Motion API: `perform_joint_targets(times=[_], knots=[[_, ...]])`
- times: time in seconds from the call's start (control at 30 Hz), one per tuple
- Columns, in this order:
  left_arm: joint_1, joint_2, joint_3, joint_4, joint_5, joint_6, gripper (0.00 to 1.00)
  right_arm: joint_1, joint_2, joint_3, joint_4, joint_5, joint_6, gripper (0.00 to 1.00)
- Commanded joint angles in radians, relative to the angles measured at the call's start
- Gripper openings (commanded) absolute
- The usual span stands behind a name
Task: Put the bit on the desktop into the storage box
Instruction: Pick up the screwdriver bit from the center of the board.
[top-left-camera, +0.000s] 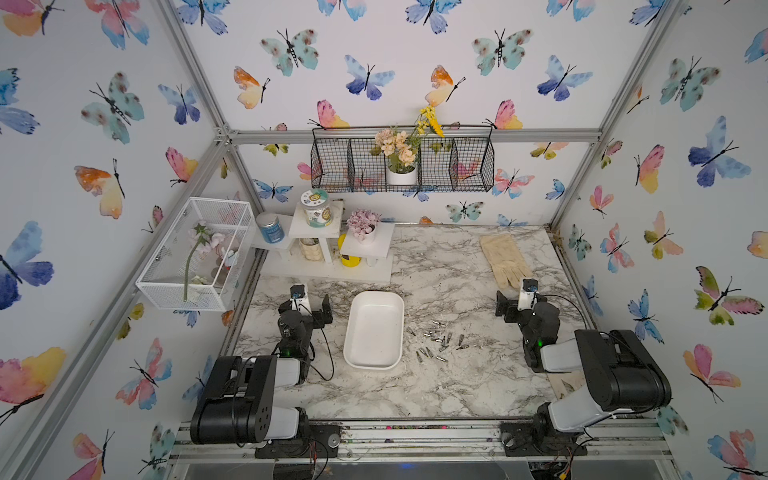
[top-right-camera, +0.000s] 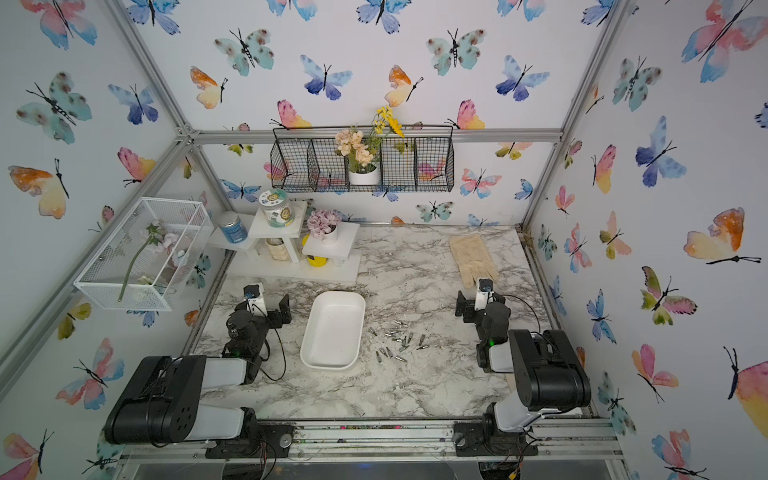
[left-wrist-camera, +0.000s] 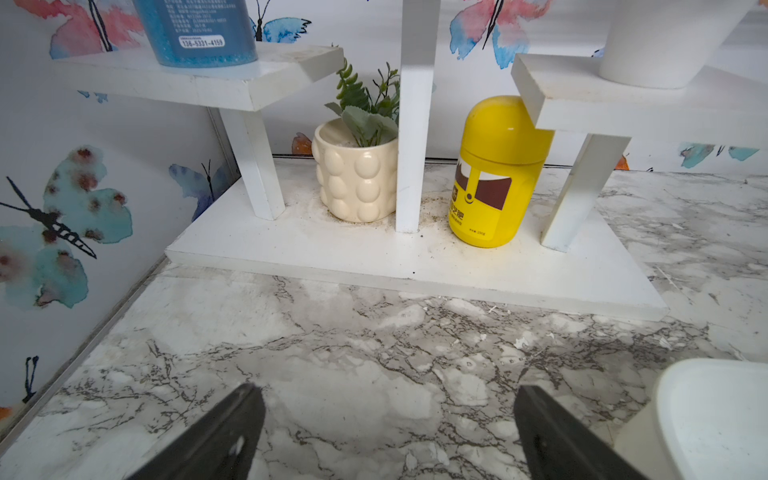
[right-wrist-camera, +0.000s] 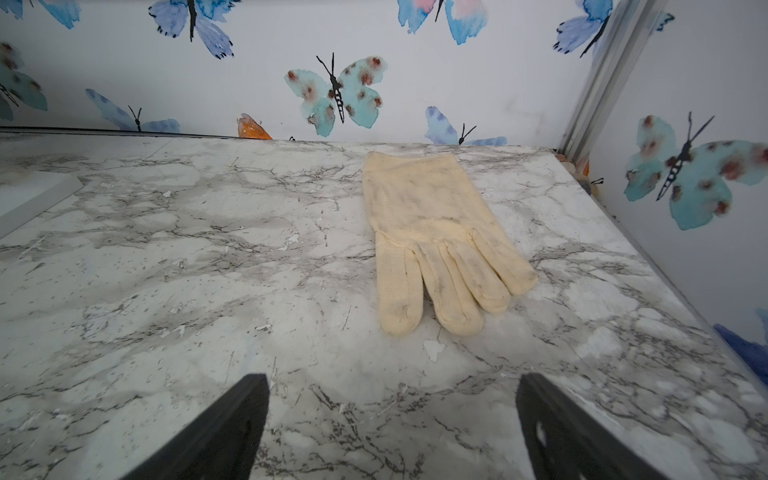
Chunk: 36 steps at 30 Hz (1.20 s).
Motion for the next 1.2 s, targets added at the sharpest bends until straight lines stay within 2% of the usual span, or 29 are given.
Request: perform_joint_targets(times=[0.0,0.7,0.8,1.0,1.17], knots=[[-0.004,0.009,0.009,0.028,0.002,0.002,0.99,-0.004,0.01,0.01,0.027,-0.007,0.002,0.99],[-0.002,0.008,0.009,0.028,0.003,-0.001,0.99,-0.004,0.01,0.009,0.03,-0.006,0.002,0.98],[-0.001,-0.004,0.016,0.01,-0.043,-0.02,0.99,-0.004,0.004,0.008,0.041,0.0,0.004,0.99],[-0.004,-0.138,-0.005,-0.06,-0.094,-0.04,0.99,-0.004,-0.113,0.074,-0.166,0.057,0.028,0.98],[-0.004,-0.327,0.066,-0.334,-0.126,-0.087,0.99,-0.004,-0.254,0.121,-0.313,0.109,0.088,0.98]])
